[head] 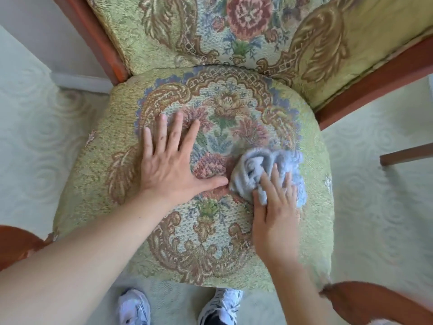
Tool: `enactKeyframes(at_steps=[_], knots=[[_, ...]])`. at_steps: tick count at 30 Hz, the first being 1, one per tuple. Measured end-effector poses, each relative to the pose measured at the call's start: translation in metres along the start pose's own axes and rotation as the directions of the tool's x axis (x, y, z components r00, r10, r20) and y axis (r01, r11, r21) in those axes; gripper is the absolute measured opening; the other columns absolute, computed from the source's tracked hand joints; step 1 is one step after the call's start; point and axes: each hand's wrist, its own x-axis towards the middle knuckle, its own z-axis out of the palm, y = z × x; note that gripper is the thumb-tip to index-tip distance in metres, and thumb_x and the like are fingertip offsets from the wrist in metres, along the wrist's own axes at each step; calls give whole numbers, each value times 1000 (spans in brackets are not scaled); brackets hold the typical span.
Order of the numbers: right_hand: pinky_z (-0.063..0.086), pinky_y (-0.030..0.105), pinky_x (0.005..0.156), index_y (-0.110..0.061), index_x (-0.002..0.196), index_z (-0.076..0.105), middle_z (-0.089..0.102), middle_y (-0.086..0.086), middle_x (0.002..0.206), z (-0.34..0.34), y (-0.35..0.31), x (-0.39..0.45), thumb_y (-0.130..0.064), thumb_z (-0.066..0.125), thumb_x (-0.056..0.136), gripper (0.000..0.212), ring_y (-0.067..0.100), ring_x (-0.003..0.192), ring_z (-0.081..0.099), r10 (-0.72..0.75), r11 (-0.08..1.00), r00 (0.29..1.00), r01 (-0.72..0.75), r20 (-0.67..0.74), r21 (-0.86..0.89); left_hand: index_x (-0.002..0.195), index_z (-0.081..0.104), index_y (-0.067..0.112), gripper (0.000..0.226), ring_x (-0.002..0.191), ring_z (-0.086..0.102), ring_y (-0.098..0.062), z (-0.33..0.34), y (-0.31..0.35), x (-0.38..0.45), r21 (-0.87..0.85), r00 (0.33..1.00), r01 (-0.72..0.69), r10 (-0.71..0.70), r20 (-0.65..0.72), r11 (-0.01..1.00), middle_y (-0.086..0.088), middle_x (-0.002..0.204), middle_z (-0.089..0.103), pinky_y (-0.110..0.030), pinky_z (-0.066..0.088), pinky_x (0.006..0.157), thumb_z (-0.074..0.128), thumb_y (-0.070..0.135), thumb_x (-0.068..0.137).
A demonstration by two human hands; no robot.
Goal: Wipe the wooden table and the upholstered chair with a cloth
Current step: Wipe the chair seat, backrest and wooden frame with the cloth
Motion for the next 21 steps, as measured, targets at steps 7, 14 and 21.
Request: enactKeyframes(at_steps=[7,14,21], knots=[[-6,33,124,-43,155,13,1,-17,164,-9,15,20,-45,18,106,49,20,153,-8,-49,990,993,62,106,-123,160,-17,30,132,152,-23,-33,0,11,17,63,1000,-14,16,-25,998,-7,166,-26,-59,0,122,2,109,56],[-2,45,124,-36,156,20,4,-9,167,-29,38,149,-39,28,107,50,32,153,-8,149,987,986,-144,77,-66,162,-9,28,131,154,-17,-34,0,11,16,64,998,-31,34,-48,997,-8,168,-17,-61,3,122,12,108,61],[-1,41,124,-39,152,30,9,-11,165,-28,26,52,-36,33,107,46,26,153,-5,328,943,944,-329,23,44,162,-8,25,130,154,-18,-34,-1,10,15,89,999,-35,39,-35,995,-9,168,-18,-62,5,121,10,107,63]])
